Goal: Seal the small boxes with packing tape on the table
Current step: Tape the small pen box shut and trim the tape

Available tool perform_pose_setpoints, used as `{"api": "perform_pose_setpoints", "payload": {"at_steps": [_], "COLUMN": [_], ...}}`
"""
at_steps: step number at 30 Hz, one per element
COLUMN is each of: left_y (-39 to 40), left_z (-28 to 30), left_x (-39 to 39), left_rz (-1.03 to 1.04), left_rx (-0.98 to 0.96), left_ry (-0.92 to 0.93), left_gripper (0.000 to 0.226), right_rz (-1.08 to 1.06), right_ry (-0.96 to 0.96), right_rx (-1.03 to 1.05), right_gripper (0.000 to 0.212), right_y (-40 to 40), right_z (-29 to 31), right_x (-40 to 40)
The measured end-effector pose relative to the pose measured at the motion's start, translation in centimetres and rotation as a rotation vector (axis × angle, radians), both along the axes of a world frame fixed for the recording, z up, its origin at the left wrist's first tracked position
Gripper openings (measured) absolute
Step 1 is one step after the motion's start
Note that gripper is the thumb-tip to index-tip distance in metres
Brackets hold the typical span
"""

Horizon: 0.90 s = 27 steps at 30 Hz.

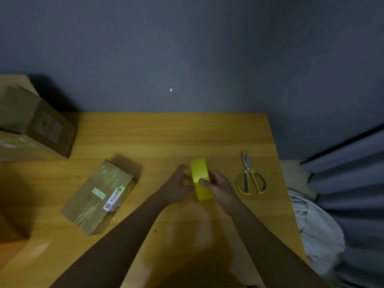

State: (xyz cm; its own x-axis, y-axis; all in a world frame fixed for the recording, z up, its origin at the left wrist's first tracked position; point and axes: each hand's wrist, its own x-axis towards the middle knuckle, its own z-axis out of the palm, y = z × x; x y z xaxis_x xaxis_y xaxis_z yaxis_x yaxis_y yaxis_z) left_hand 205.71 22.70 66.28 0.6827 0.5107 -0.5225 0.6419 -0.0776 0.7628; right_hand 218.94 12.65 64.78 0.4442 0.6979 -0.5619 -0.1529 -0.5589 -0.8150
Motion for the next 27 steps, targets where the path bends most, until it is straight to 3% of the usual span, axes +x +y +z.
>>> {"api": "perform_pose_setpoints", "payload": {"at_steps": [5, 10, 17, 22, 27], "left_y": [1.5, 1.0, 0.3, 0.7, 0.7], "left_z": [0.7, -1.0, -1.6, -1.6, -1.1], "left_x": [-0.9, -1.4, -3.0, -3.1, -2.4], "left_rz": [-0.158, -0.104, -0.061, -0.113, -0.062], "left_rx": [0.387, 0.436, 0.401, 0.423, 0.472], "left_ry": [0.04, 0.034, -0.086, -0.033, -0.004], "left_gripper": [0.075, 0.053, 0.032, 0.011, 0.038], "right_rz": [0.171, 0.383, 0.452, 0.47, 0.404], "right_ry": [-0.107, -0.333, -0.384, -0.407, -0.334], "right_rx": [0.029, -0.032, -0.034, -0.044, -0.027], "right_gripper": [0.033, 0.06, 0.061, 0.061, 0.055], "right_y": [-0.8, -1.4, -1.6, -1.9, -1.7], "right_z": [0.2, -0.6, -0.7, -0.9, -0.9], "right_x": [-1.6, -3.5, -3.6, -3.4, -3.0]}}
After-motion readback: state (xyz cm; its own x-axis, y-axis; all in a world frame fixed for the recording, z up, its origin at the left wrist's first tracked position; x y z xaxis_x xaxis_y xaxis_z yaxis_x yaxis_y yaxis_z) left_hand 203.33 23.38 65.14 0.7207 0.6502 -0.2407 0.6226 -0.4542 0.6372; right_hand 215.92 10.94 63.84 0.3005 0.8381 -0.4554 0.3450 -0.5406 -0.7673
